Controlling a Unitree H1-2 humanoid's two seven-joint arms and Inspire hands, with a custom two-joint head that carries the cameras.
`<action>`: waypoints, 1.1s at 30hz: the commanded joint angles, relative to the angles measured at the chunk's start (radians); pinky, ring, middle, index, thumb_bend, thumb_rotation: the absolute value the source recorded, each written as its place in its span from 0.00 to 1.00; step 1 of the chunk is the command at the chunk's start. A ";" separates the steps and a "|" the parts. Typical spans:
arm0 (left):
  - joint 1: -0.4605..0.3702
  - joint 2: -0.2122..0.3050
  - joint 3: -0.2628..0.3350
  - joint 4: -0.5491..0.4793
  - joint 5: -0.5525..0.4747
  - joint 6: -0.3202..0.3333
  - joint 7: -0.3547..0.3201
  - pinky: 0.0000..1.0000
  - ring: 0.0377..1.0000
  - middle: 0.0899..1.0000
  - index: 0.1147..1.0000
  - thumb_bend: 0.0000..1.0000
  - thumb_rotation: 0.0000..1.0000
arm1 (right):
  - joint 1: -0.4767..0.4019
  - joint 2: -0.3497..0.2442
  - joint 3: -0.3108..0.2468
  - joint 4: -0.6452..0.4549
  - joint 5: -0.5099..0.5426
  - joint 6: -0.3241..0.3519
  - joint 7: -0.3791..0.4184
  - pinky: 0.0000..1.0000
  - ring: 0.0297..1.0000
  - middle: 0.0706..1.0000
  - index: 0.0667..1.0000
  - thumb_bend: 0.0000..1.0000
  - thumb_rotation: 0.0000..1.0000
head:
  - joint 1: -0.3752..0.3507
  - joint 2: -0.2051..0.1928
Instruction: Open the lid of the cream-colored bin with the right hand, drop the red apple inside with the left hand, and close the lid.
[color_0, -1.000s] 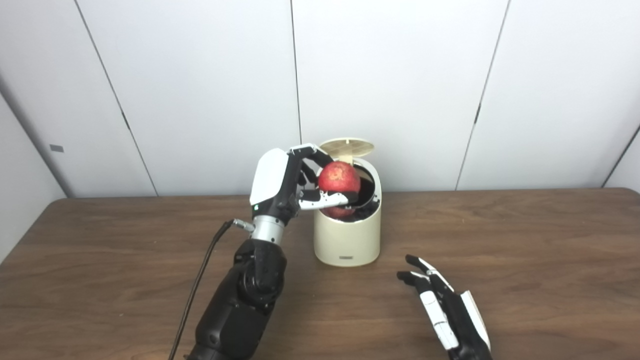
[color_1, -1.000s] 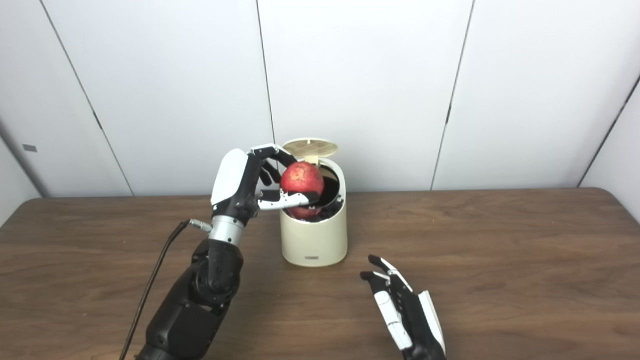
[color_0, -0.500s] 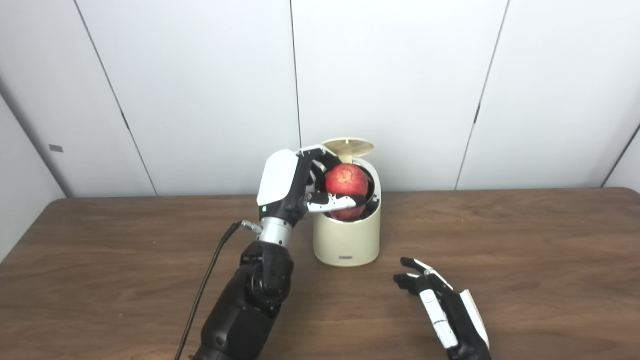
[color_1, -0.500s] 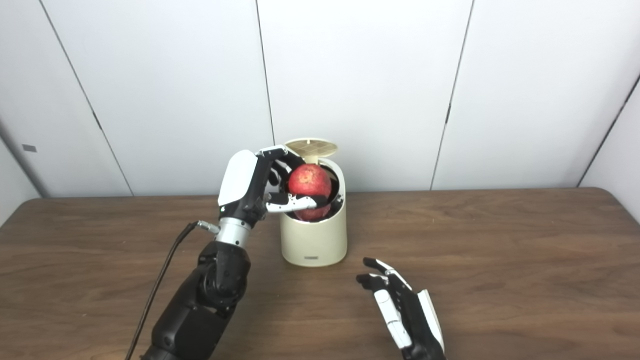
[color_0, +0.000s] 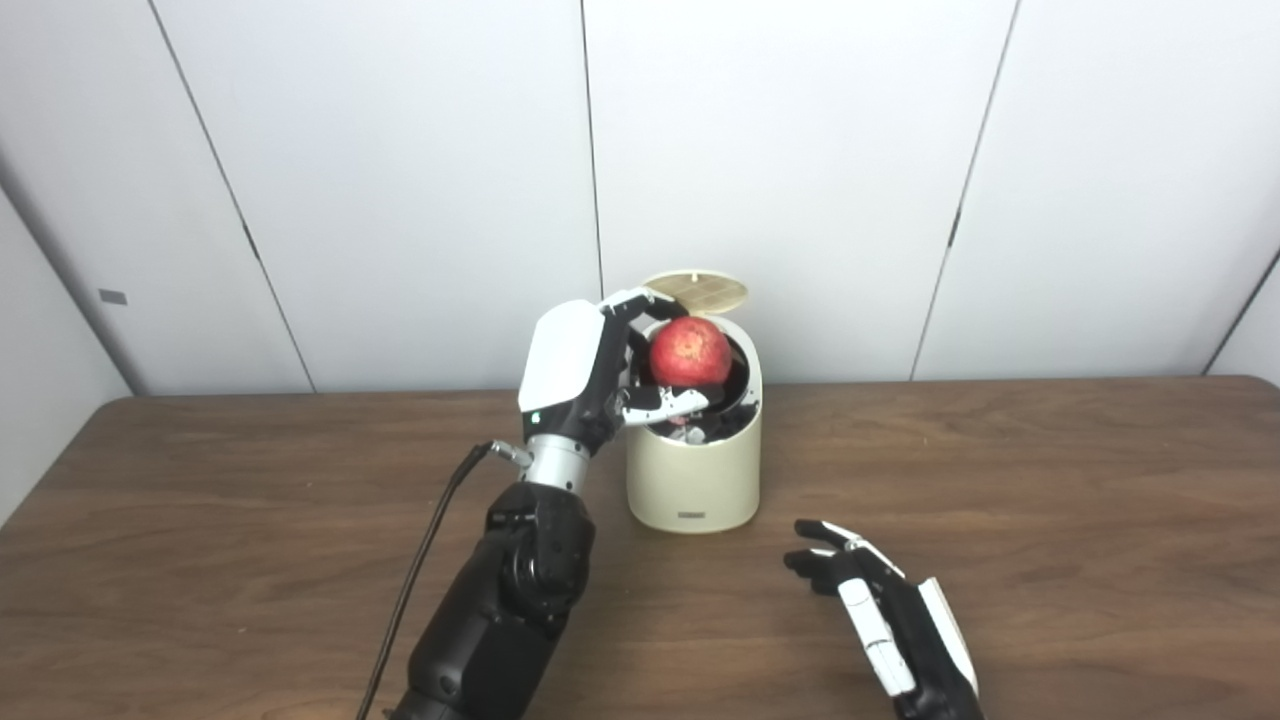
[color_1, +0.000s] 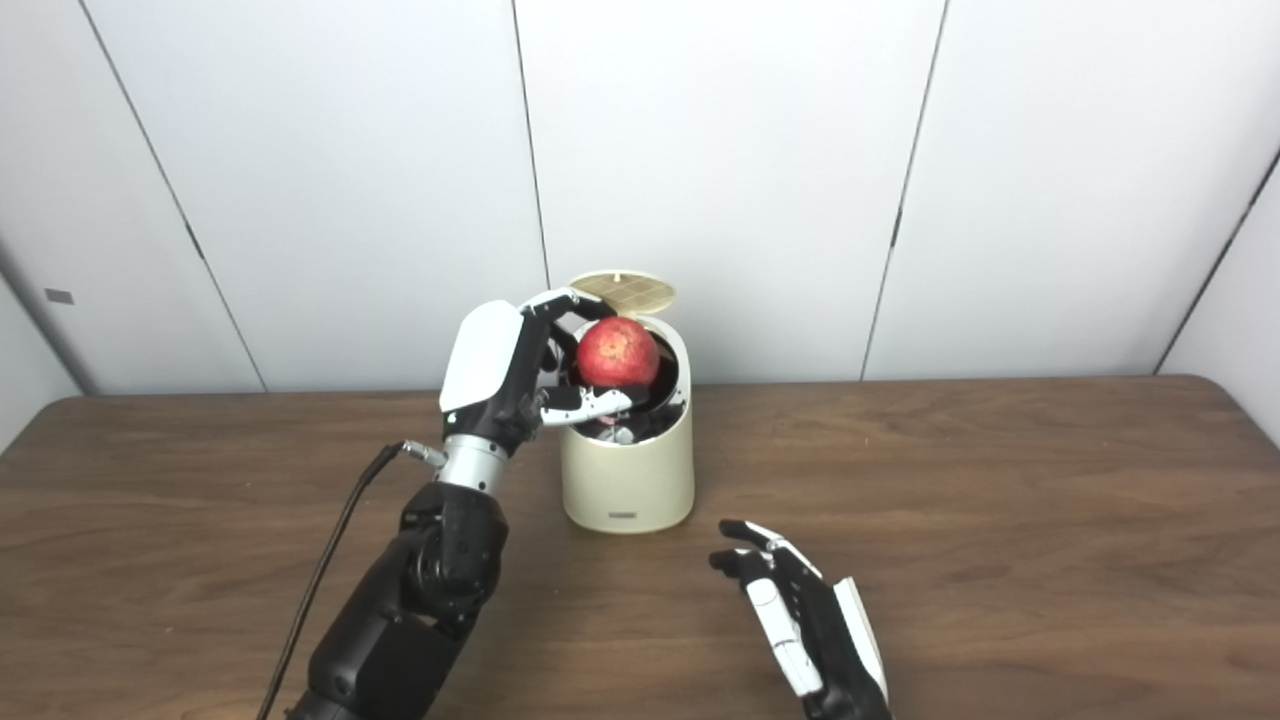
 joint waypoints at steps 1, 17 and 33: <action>-0.051 0.009 0.001 -0.030 0.026 0.019 0.003 0.49 0.61 0.75 0.64 0.90 0.00 | -0.027 0.005 0.005 -0.023 0.001 -0.030 0.000 0.75 0.73 0.67 0.75 0.45 1.00 | -0.001 0.000; -0.051 0.014 0.008 -0.048 0.025 0.026 0.009 0.46 0.55 0.70 0.65 0.92 0.00 | -0.031 0.002 -0.001 -0.020 0.021 -0.034 0.007 0.76 0.72 0.66 0.73 0.41 1.00 | 0.007 0.005; -0.025 -0.008 0.073 -0.059 -0.077 -0.110 0.092 0.34 0.40 0.50 0.44 0.47 0.00 | -0.032 -0.018 -0.009 -0.016 0.050 -0.049 0.014 0.75 0.71 0.65 0.73 0.40 1.00 | 0.015 0.012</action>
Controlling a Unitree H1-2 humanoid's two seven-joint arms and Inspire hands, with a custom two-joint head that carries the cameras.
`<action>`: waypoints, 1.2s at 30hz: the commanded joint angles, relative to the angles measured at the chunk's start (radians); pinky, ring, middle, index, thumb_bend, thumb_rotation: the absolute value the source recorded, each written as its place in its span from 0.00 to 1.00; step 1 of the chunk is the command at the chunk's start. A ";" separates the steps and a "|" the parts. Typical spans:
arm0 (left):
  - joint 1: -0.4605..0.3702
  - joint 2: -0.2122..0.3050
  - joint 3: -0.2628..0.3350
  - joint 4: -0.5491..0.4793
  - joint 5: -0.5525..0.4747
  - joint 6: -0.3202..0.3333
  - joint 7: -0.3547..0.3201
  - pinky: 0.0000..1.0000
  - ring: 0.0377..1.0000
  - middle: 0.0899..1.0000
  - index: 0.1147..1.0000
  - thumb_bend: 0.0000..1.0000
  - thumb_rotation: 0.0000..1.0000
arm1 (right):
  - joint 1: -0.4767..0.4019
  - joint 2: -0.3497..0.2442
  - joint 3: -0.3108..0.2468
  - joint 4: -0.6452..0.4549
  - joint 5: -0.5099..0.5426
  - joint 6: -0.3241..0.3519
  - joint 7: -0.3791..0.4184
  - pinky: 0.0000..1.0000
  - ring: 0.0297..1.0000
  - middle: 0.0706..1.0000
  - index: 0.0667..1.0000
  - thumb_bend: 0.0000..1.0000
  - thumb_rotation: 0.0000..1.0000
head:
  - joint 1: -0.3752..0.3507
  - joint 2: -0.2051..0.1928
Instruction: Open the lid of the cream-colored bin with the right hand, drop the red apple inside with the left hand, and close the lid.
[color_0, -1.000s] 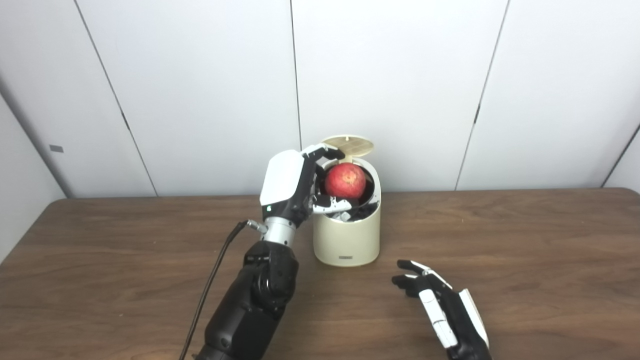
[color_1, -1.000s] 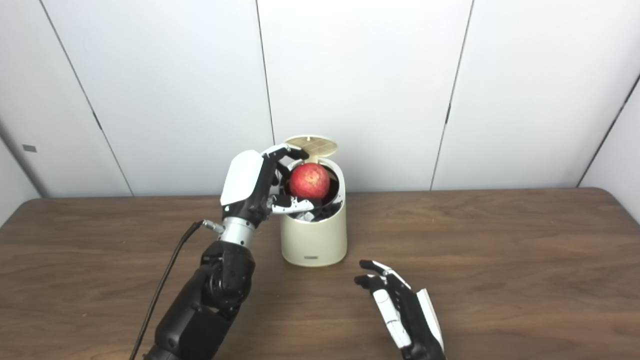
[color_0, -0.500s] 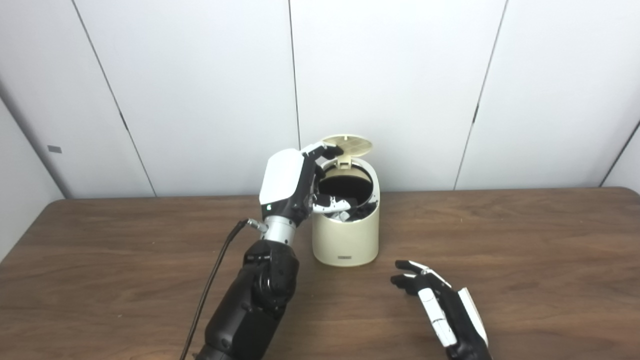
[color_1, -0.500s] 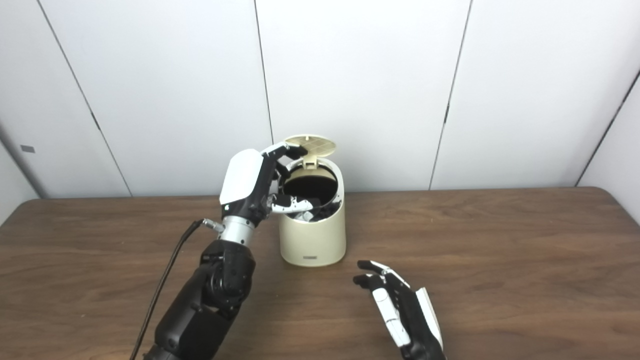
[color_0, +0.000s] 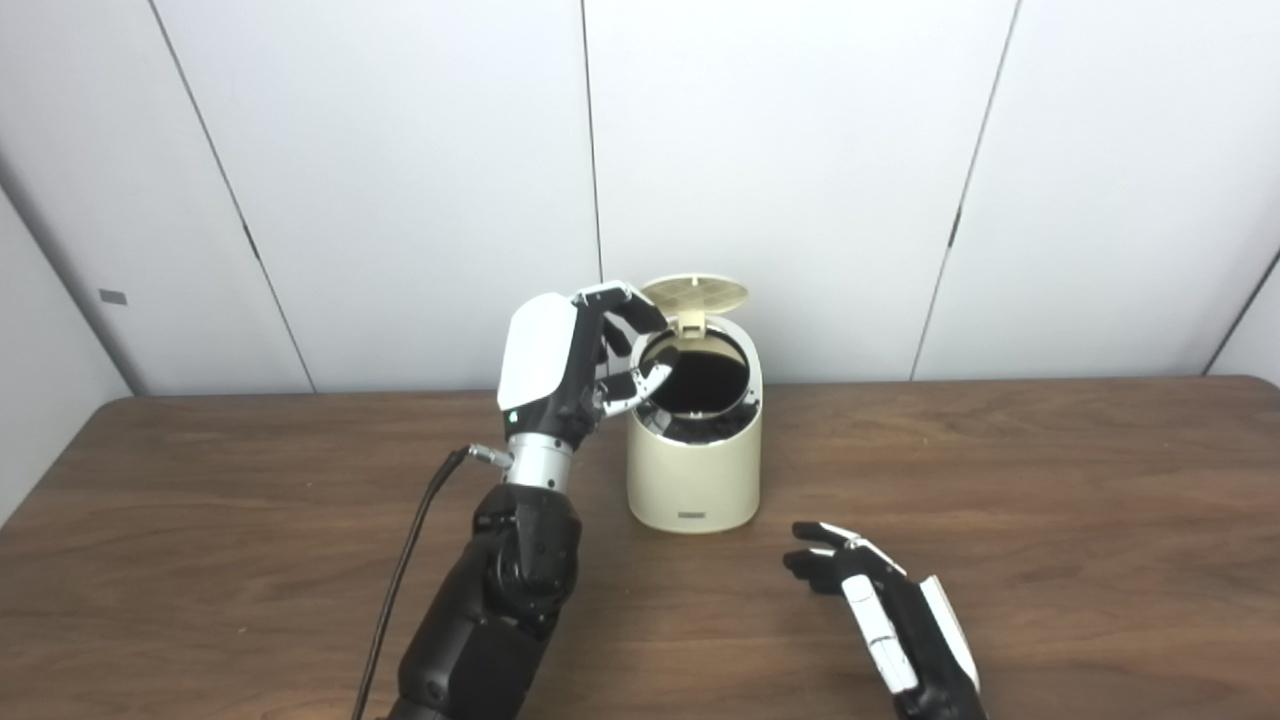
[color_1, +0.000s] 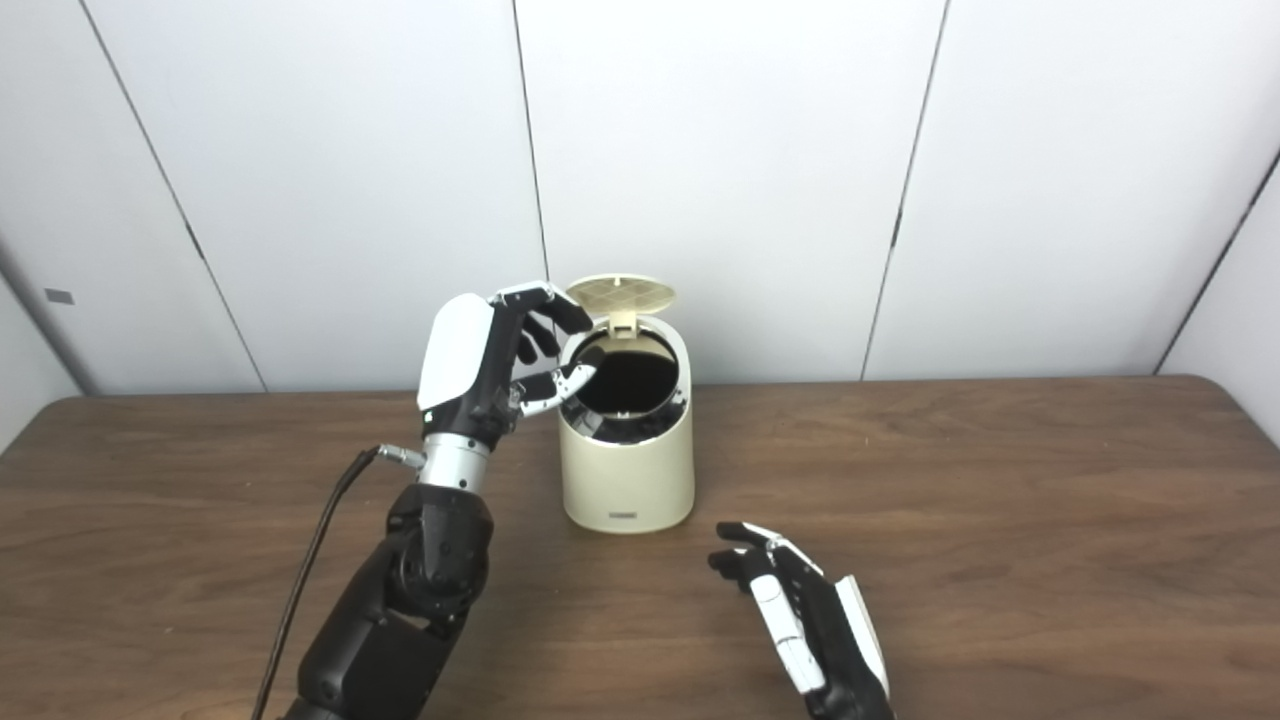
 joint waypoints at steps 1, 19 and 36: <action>-0.041 -0.003 0.021 -0.038 -0.026 -0.044 0.033 0.35 0.41 0.50 0.44 0.47 0.00 | -0.028 -0.007 -0.004 -0.017 0.009 -0.050 0.006 0.78 0.71 0.65 0.72 0.40 1.00 | -0.001 0.001; 0.166 0.044 0.212 -0.402 -0.313 0.078 -0.160 0.37 0.43 0.46 0.42 0.48 0.00 | -0.138 -0.021 -0.055 -0.083 0.033 0.020 0.012 0.71 0.80 0.79 0.77 0.46 0.83 | -0.009 0.016; 0.464 0.028 0.229 -0.522 -0.518 0.185 -0.315 0.64 0.70 0.76 0.78 0.51 0.51 | -0.445 -0.138 -0.063 -0.020 -0.046 0.089 0.055 0.73 0.90 0.96 0.81 0.52 0.84 | -0.011 0.044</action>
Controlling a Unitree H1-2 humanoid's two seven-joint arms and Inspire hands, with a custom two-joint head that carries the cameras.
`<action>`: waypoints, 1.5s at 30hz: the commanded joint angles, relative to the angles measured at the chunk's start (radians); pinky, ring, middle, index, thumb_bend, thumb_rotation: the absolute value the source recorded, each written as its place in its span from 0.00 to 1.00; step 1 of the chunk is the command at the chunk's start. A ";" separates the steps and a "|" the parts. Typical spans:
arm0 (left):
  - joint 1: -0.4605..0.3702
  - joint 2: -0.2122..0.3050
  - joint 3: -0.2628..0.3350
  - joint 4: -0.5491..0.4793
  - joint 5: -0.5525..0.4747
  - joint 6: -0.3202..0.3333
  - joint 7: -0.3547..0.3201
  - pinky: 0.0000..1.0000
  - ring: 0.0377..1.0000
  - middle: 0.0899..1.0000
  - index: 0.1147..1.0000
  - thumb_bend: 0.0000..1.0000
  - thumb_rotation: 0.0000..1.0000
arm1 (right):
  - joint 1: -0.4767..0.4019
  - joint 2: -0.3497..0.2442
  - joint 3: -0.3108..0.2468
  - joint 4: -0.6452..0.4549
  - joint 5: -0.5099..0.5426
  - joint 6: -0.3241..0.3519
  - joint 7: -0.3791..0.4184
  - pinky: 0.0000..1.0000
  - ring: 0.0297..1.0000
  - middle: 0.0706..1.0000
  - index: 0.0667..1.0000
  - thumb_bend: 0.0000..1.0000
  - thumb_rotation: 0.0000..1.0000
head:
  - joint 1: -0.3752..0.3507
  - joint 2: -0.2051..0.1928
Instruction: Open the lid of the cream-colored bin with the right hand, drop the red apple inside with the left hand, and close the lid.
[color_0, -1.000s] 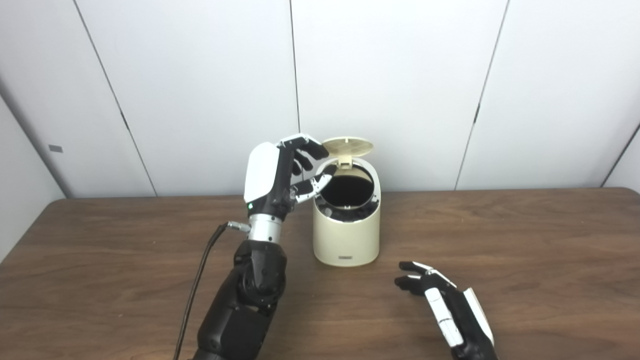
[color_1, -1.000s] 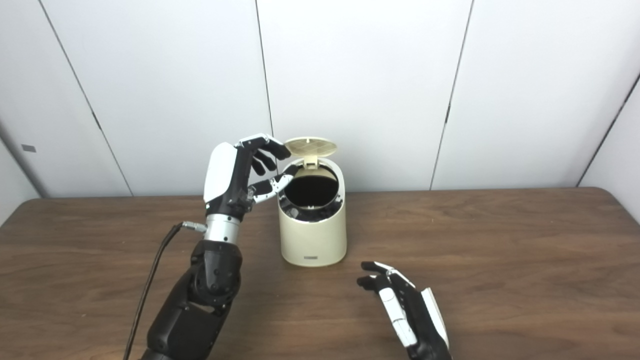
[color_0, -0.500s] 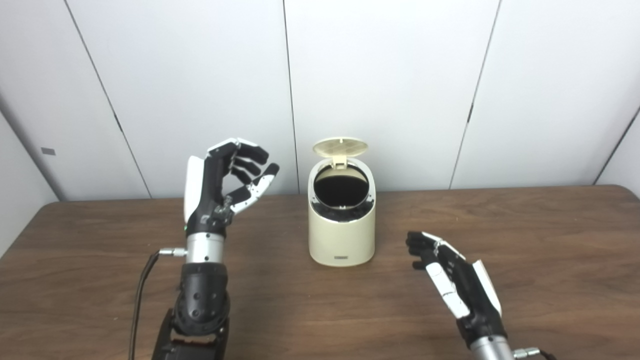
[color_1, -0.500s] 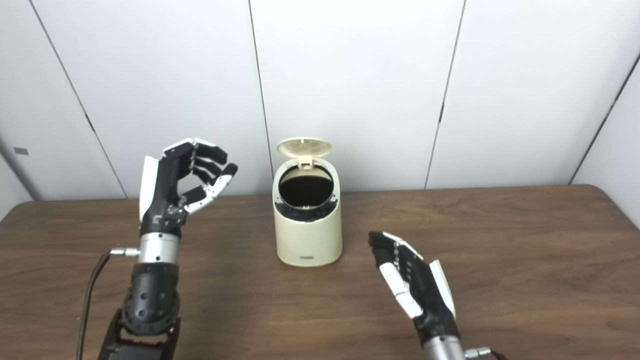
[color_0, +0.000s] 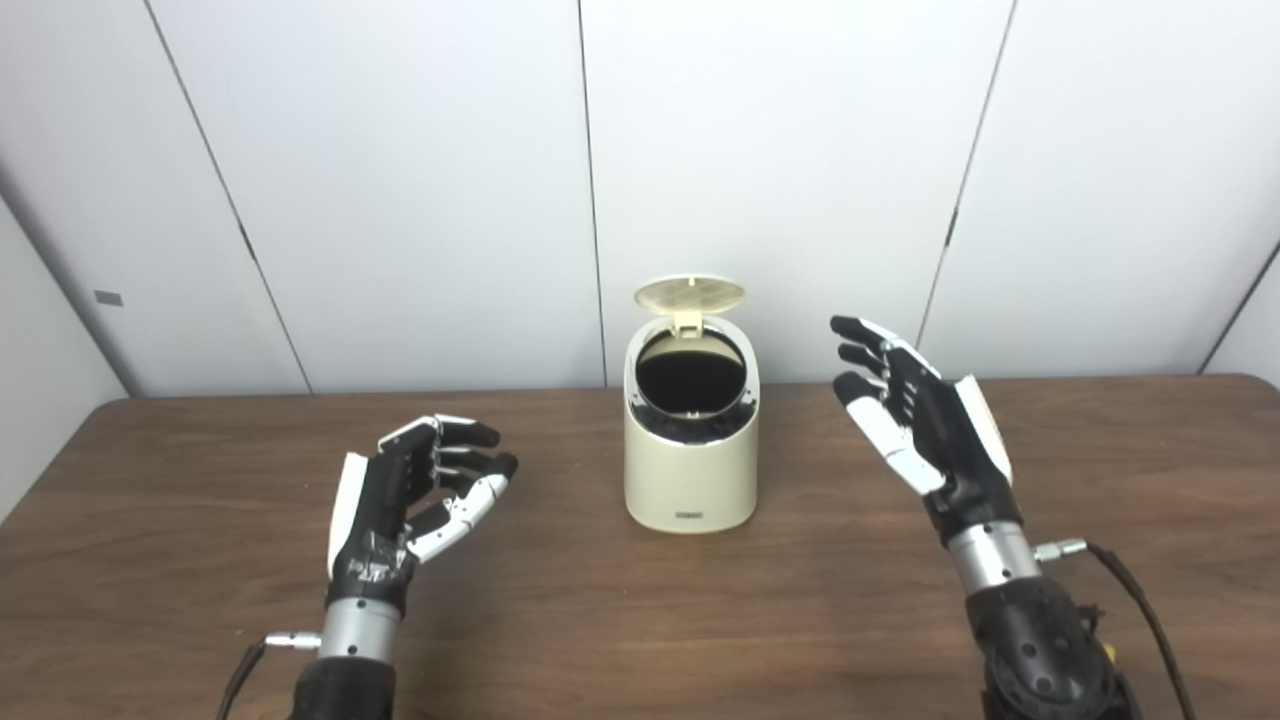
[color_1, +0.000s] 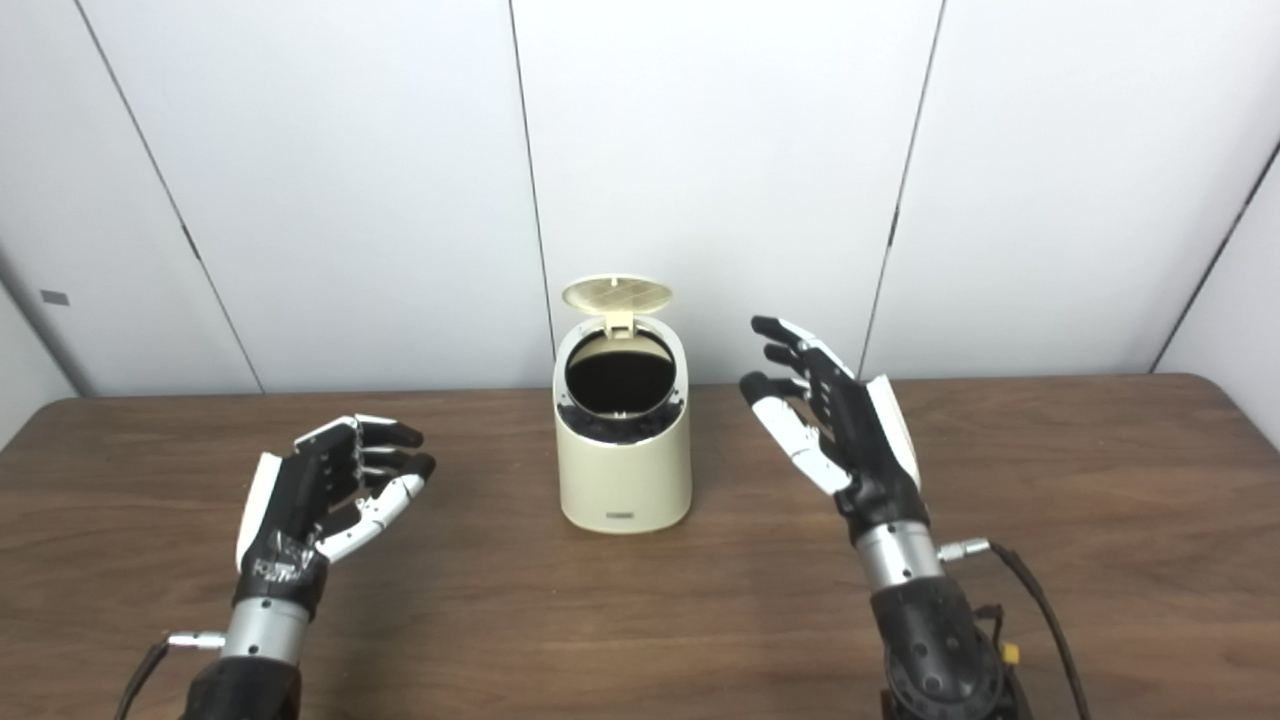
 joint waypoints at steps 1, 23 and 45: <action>0.006 -0.006 -0.007 -0.024 -0.019 -0.028 -0.007 0.68 0.74 0.78 0.81 0.52 0.56 | -0.069 -0.023 0.015 -0.019 -0.039 0.003 0.016 0.74 0.90 0.94 0.81 0.52 0.85 | -0.001 0.000; 0.163 -0.086 0.010 0.129 -0.041 -0.262 0.060 0.93 0.93 0.94 1.00 0.52 0.69 | -0.387 -0.141 0.147 0.140 -0.248 0.076 0.130 0.76 0.85 0.86 0.84 0.53 0.79 | 0.001 -0.008; 0.149 -0.114 -0.009 0.147 -0.013 -0.265 0.075 0.89 0.89 0.92 0.97 0.61 0.62 | -0.425 -0.201 0.297 0.187 -0.446 0.030 0.240 1.00 1.00 0.96 0.75 0.53 0.82 | 0.016 -0.012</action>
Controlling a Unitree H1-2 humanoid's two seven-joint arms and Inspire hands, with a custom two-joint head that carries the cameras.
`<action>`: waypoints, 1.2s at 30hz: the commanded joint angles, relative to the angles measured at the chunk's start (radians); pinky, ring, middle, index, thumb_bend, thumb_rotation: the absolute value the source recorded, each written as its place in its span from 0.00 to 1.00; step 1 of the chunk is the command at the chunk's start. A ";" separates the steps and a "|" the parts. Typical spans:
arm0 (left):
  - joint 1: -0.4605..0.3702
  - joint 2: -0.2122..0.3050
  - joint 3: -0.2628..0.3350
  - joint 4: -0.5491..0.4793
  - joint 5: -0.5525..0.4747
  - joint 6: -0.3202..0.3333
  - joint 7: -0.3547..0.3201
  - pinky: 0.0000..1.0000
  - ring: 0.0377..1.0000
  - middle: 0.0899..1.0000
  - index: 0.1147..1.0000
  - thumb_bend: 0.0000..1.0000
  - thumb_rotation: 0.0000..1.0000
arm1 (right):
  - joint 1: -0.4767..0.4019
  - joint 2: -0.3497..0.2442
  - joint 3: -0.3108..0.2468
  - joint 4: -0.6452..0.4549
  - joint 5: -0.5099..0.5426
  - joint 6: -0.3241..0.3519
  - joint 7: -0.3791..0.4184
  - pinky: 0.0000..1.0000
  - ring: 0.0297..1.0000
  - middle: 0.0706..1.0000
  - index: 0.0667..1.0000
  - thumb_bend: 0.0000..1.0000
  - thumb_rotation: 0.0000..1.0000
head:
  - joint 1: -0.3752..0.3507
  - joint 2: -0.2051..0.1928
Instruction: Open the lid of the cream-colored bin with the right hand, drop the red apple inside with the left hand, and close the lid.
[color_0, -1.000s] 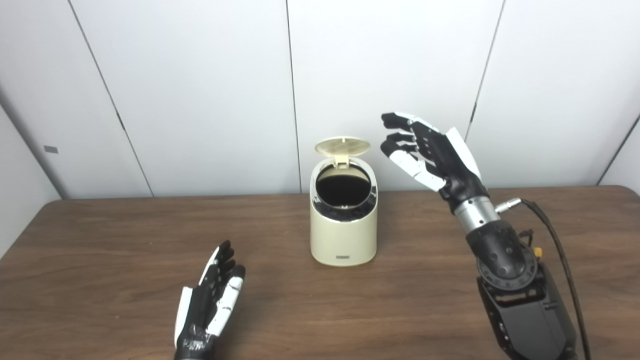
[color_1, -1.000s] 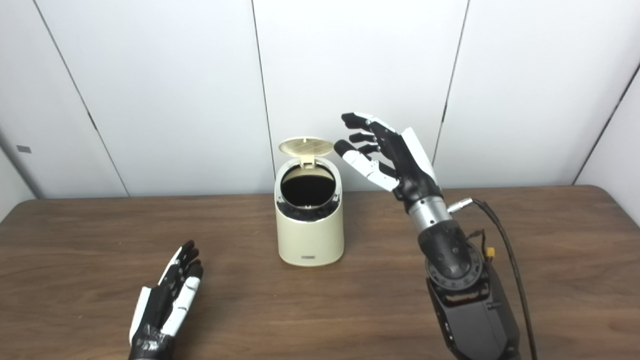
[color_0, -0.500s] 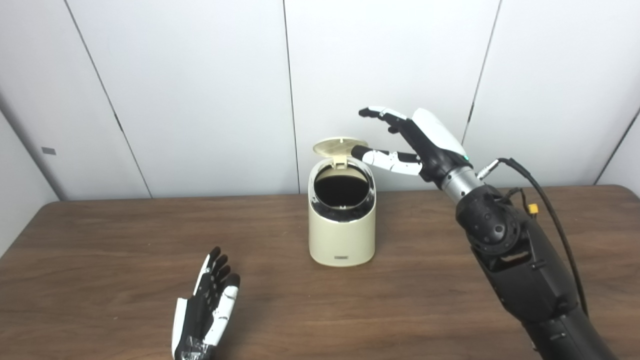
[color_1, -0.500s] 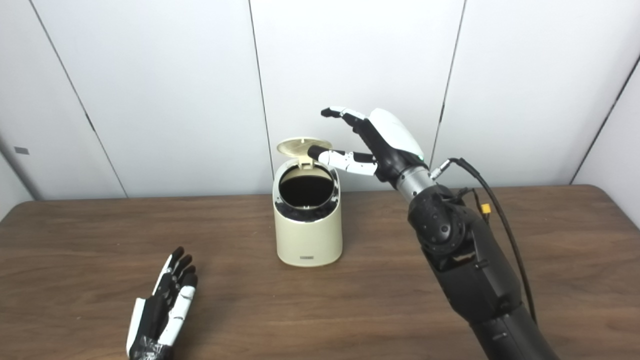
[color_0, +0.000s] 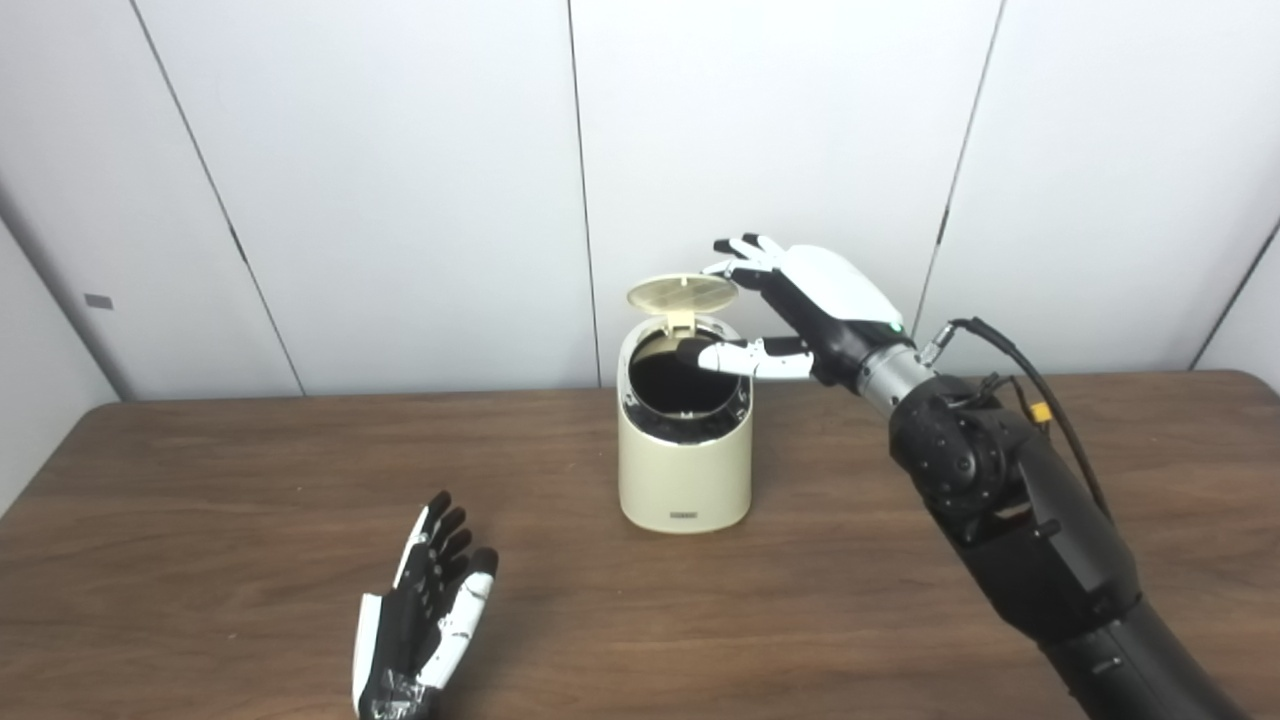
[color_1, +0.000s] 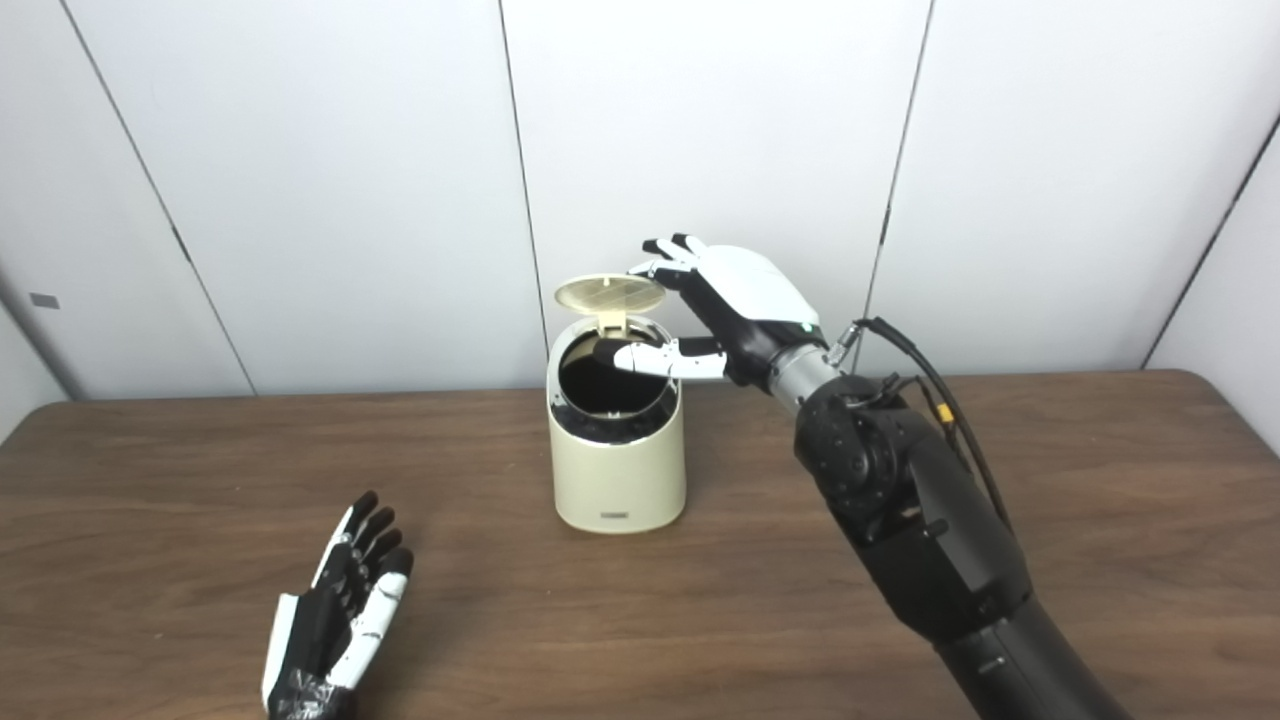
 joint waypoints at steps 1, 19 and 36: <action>-0.014 -0.008 -0.011 0.011 0.019 -0.023 0.011 0.88 0.89 0.91 0.97 0.61 0.62 | -0.044 -0.014 -0.001 -0.022 -0.022 -0.041 -0.011 1.00 1.00 0.95 0.75 0.54 0.82 | 0.000 0.000; -0.021 -0.020 -0.026 0.017 0.050 0.009 0.027 0.91 0.89 0.91 0.96 0.58 0.59 | 0.003 -0.080 -0.002 -0.155 -0.104 -0.068 0.064 1.00 1.00 0.93 0.76 0.54 0.81 | 0.011 0.002; -0.020 -0.023 -0.025 0.007 0.027 0.012 0.018 0.82 0.88 0.93 0.97 0.59 0.58 | 0.073 -0.096 0.057 -0.181 -0.254 -0.144 0.149 0.99 1.00 0.91 0.77 0.58 0.75 | 0.007 0.013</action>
